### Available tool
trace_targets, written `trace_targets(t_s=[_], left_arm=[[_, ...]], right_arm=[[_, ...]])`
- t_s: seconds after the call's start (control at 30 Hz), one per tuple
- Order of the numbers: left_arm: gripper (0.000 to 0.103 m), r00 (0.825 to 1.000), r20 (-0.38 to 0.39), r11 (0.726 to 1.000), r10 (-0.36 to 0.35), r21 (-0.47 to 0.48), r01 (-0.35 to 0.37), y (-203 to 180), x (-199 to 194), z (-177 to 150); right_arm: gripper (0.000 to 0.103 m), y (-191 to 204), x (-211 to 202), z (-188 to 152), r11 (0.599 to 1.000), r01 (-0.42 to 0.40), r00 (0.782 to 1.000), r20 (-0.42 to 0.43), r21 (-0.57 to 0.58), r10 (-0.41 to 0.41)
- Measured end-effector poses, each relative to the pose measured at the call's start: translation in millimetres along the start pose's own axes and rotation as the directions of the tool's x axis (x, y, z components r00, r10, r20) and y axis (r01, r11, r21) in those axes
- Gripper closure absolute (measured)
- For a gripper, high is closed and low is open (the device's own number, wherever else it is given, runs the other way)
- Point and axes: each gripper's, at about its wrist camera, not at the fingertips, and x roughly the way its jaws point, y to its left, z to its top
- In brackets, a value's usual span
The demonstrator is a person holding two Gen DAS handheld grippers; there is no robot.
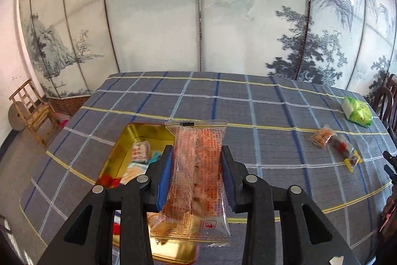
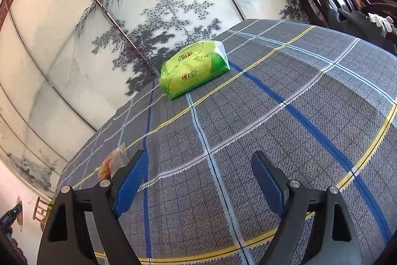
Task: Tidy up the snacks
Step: 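Carry the shrimp-chip packet into the tin and open the left gripper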
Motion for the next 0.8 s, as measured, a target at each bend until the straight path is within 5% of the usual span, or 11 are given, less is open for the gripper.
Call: trace_targets(t_s=[0.33,0.8], left_arm=[[0.070,0.999,-0.050,1.000,-0.015,0.003,0.015,31.0,-4.6,-44.2],[0.070,0.994,-0.107,0.998,0.006,-0.056,-0.012,68.5,32.5,-38.8]], right_arm=[[0.017,1.9,2.8,-0.3,1.000,0.008,1.000,-0.012,-0.005,-0.008],[0.017,2.0,6.8,-1.2,1.000,0.026,0.999,-0.026,-0.005,-0.026]])
